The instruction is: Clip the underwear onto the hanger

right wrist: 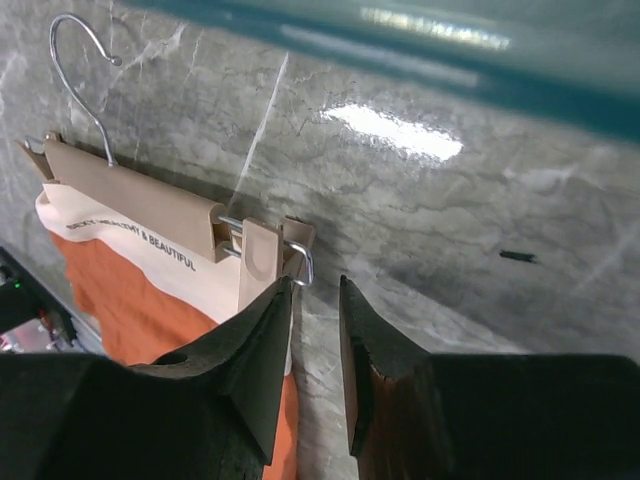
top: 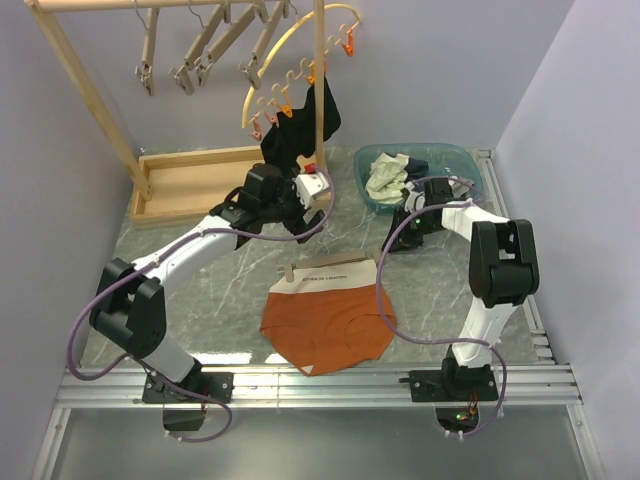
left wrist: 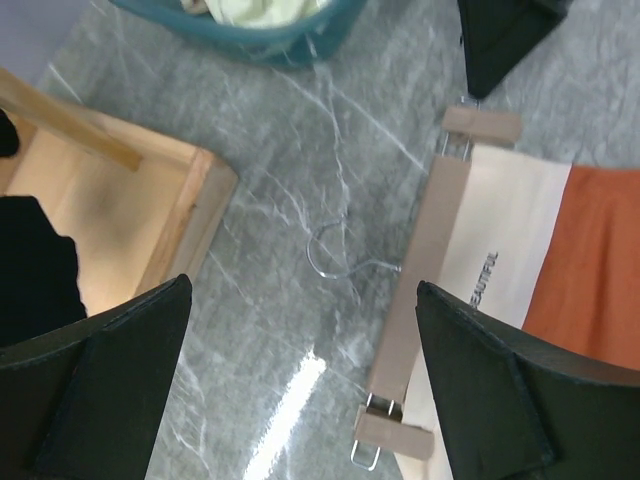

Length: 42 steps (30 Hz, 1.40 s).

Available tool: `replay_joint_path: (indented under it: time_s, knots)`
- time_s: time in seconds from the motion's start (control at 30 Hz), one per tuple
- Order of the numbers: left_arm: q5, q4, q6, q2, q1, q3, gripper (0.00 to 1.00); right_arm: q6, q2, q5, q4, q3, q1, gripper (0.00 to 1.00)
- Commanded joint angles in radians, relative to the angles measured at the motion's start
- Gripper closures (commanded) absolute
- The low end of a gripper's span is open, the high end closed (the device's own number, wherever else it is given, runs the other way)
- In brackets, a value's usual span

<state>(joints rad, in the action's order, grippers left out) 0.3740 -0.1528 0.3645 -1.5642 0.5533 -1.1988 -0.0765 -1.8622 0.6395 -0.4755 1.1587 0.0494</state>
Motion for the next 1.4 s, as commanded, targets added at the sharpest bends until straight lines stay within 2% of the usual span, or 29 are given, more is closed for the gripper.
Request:
replay_joint_path:
  time_s: [0.0, 0.17, 0.27, 0.3, 0.37, 0.47, 0.5, 0.8, 1.03, 1.17, 1.27, 1.37]
  knots:
    - [0.009, 0.104, -0.05, 0.081, 0.0, 0.016, 0.01, 0.009, -0.026, 0.058, 0.031, 0.006, 0.001, 0.67]
    - [0.002, 0.191, -0.078, 0.154, -0.003, 0.076, 0.01, 0.015, -0.037, 0.077, 0.041, -0.008, 0.001, 0.67]
    - [0.023, 0.179, -0.078, 0.161, -0.004, 0.07, 0.01, 0.011, -0.051, 0.106, 0.048, -0.011, 0.0, 0.68]
    - [0.048, 0.129, -0.07, 0.159, -0.004, 0.061, 0.01, 0.007, -0.06, 0.114, 0.051, -0.008, 0.001, 0.69]
    - [0.075, 0.082, -0.024, 0.141, -0.004, 0.039, 0.01, 0.004, -0.066, 0.13, 0.054, -0.007, 0.001, 0.74]
    - [0.089, 0.062, -0.019, 0.122, -0.004, 0.05, 0.01, 0.009, -0.066, 0.149, 0.058, -0.01, 0.0, 0.9]
    - [0.101, 0.065, -0.001, 0.121, -0.003, 0.057, 0.01, 0.014, -0.057, 0.152, 0.063, -0.016, 0.0, 0.99]
    - [0.14, 0.128, 0.086, 0.096, 0.033, 0.143, 0.08, 0.007, 0.052, 0.173, 0.124, -0.074, 0.003, 1.0]
    - [0.154, 0.147, 0.102, 0.044, 0.066, 0.137, 0.09, -0.011, 0.112, 0.149, 0.135, -0.073, 0.006, 1.0]
    - [0.218, 0.147, 0.129, 0.012, 0.071, 0.107, 0.12, 0.024, 0.172, 0.128, 0.138, -0.08, 0.021, 1.0]
    - [0.276, 0.125, 0.126, -0.022, 0.071, 0.044, 0.1, 0.067, 0.214, 0.103, 0.149, -0.09, 0.043, 1.0]
    - [0.328, 0.064, 0.1, -0.057, 0.071, -0.03, 0.03, 0.15, 0.257, 0.083, 0.181, -0.109, 0.063, 1.0]
